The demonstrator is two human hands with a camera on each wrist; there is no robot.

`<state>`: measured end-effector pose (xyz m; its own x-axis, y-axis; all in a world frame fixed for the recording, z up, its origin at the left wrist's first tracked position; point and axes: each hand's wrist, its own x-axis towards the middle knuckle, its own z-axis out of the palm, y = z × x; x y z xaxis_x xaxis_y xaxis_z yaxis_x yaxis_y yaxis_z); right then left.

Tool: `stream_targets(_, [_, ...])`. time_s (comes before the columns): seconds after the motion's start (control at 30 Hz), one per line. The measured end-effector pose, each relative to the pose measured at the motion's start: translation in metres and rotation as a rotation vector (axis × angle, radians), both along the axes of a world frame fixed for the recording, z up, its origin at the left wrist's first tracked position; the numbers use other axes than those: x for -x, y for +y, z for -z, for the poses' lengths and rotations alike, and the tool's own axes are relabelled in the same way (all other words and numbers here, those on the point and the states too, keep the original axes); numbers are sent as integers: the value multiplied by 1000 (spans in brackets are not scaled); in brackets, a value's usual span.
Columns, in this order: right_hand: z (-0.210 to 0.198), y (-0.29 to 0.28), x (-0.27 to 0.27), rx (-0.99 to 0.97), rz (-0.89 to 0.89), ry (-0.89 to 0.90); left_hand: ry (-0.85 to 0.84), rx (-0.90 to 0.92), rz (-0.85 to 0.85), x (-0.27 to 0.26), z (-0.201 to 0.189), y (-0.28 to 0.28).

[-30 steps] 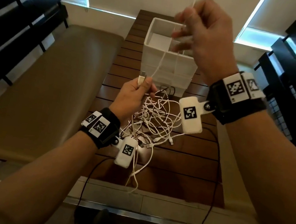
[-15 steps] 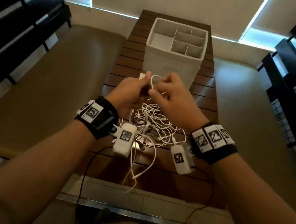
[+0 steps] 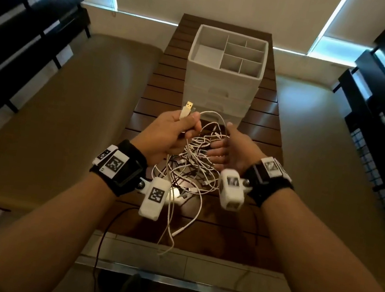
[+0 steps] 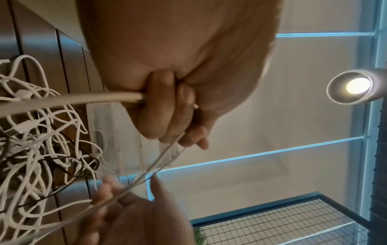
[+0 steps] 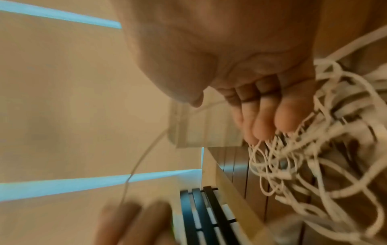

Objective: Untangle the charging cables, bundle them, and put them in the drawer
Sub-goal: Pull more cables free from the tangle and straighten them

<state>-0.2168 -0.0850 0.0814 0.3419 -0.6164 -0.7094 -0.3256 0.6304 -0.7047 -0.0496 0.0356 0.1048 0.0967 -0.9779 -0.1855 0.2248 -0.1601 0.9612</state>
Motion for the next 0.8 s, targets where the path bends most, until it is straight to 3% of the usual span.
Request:
stream_targets(0.07, [8,-16,-9,-135,201,-136,36,18,113,-2,1,9])
stream_targets(0.13, [-2,-33,-17,-52,329,-214,18,-4,193,-6,2,17])
stream_targets(0.23, [-35,-48,-25,135,256,-261,-62,-46,151,-12,8,23])
stream_targets(0.37, [-64,-52,-24,406,95,-583,-30,-63,47,-17,15,22])
stream_targets(0.5, [-71,-44,-16,613,-52,-301,71,-80,42,-19,15,22])
stream_targets(0.63, [-99,-29,-8,786,-67,-573,132,-81,-115,-23,23,13])
stream_targets(0.73, [-96,-7,-5,789,-145,-373,115,-107,-193,-19,22,2])
stream_targets(0.8, [-86,10,-2,757,-265,-337,122,-128,-184,-15,16,-9])
